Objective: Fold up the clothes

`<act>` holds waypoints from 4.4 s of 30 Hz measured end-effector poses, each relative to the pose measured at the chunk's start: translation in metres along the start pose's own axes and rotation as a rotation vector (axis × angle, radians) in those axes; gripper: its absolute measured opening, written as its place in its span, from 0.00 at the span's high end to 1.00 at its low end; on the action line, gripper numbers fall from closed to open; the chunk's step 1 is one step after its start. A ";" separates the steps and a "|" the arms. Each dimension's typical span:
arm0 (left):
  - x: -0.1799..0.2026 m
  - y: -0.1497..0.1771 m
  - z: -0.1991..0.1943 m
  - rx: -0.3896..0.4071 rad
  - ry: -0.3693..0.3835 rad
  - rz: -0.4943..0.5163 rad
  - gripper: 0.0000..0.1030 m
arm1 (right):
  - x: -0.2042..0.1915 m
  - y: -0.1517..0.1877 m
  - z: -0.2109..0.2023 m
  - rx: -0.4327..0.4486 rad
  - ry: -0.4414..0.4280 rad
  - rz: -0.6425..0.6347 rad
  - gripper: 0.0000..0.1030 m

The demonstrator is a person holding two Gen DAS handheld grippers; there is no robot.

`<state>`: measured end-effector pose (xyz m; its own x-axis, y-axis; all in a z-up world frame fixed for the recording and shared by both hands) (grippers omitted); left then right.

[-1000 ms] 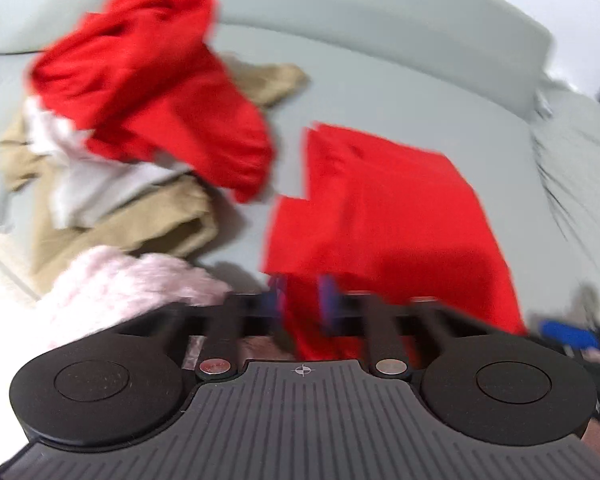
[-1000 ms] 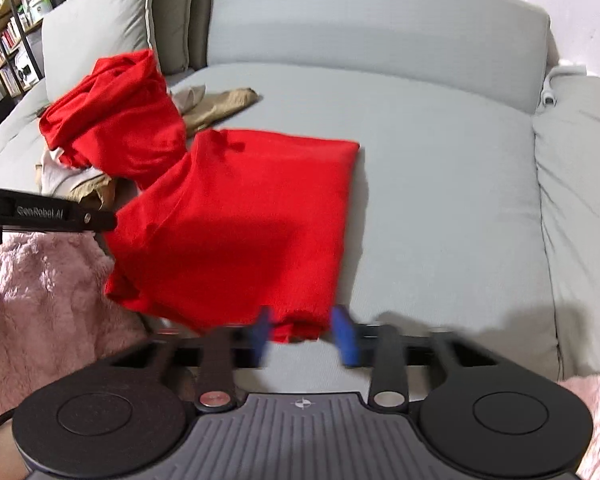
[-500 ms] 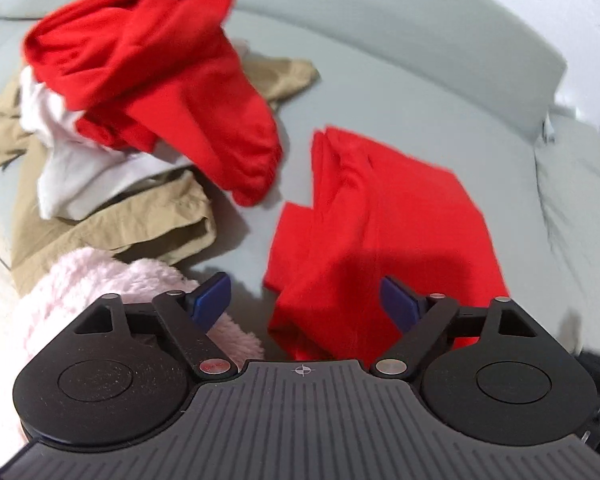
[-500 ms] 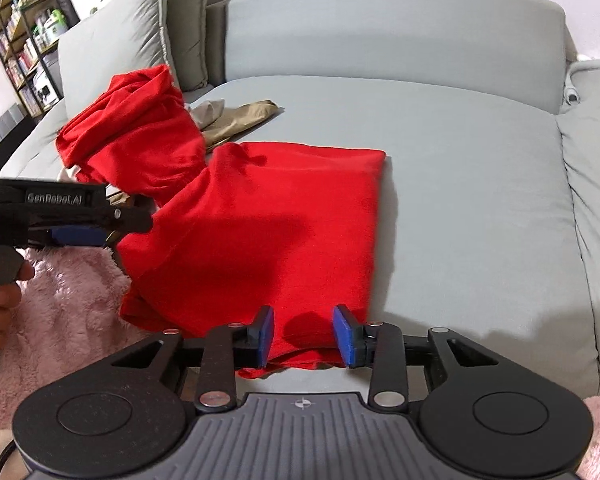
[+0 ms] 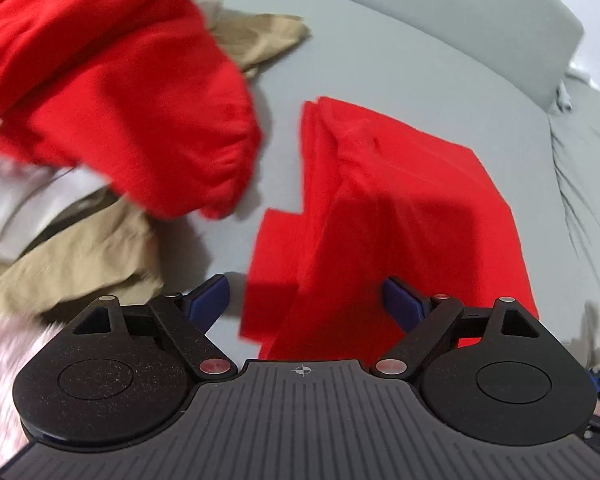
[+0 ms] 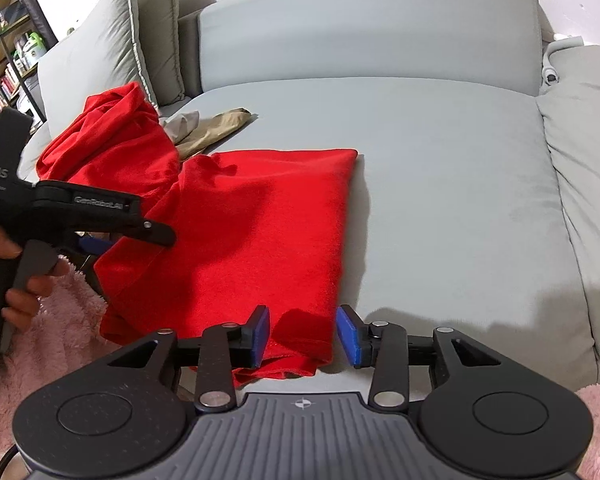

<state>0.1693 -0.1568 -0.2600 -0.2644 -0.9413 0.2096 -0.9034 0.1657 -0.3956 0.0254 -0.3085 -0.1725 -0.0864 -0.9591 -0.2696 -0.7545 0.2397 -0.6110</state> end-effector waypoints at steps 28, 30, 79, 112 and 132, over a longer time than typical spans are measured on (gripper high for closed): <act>0.025 0.010 0.017 -0.016 0.139 0.137 0.16 | 0.078 -0.044 0.089 -0.169 -0.366 0.418 0.48; 0.027 0.009 0.019 -0.018 0.137 0.144 0.16 | 0.070 -0.046 0.101 -0.182 -0.378 0.413 0.59; 0.396 -0.033 0.025 0.224 0.173 0.670 0.71 | 0.269 -0.086 -0.056 0.131 0.436 0.139 0.82; 0.367 -0.001 0.087 0.046 0.218 0.638 0.67 | 0.287 -0.030 -0.016 -0.097 0.492 0.076 0.82; 0.304 0.014 -0.029 0.109 0.145 0.593 0.29 | 0.201 -0.030 -0.089 -0.078 0.457 0.143 0.30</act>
<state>0.0663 -0.4324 -0.1759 -0.7610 -0.6473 0.0427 -0.5507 0.6099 -0.5699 -0.0274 -0.5215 -0.1426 -0.4562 -0.8897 0.0184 -0.7592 0.3784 -0.5296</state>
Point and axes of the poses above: each gripper's, at about its wrist camera, not at the fingertips, and z roughly the way its jaws point, x to its right, y to its underside, the point moved 4 cm from there along z, roughly the way its jaws point, and after that the axes turned 1 degree about x, right-handed, at the moved point
